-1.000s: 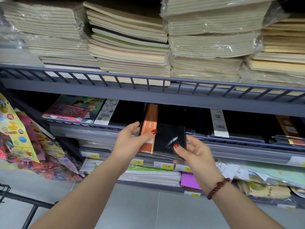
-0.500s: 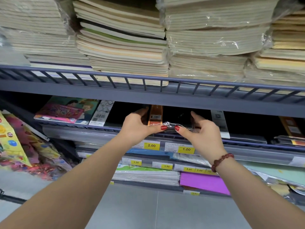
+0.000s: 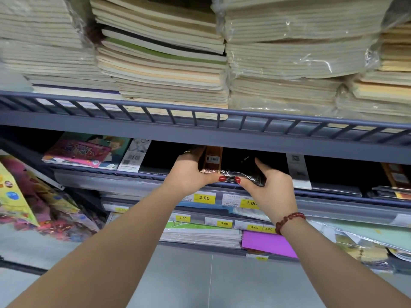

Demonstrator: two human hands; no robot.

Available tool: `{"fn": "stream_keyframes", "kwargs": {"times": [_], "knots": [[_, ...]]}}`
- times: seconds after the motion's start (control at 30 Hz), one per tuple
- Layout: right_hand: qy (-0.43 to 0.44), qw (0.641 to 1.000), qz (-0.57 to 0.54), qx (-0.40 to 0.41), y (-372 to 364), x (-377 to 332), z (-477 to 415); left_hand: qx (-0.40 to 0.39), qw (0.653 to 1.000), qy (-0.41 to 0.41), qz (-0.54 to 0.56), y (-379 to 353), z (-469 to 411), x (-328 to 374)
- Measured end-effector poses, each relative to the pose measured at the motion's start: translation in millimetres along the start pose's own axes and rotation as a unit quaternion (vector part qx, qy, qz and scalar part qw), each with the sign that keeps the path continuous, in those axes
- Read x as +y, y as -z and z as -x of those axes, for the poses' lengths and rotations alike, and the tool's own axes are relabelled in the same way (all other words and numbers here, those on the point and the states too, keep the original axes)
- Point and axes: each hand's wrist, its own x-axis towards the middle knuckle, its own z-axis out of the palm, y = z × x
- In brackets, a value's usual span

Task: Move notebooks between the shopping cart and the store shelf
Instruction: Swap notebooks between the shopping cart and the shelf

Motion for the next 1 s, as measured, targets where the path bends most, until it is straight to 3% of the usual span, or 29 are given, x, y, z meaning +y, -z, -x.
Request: {"fn": "stream_keyframes", "kwargs": {"times": [0.23,0.47,0.7,1.0], "knots": [[0.054,0.991,0.116,-0.049,24,-10,8,0.001,0.992,0.018,-0.129,17,24,7],[0.215,0.952,0.189,-0.104,56,-62,59,0.028,0.977,0.046,-0.207,75,121,21],[0.358,0.901,0.2,-0.144,72,-172,109,0.082,0.926,0.069,-0.363,173,243,42],[0.514,0.825,0.183,-0.15,55,-334,205,0.22,0.866,0.186,-0.409,290,425,41]]}}
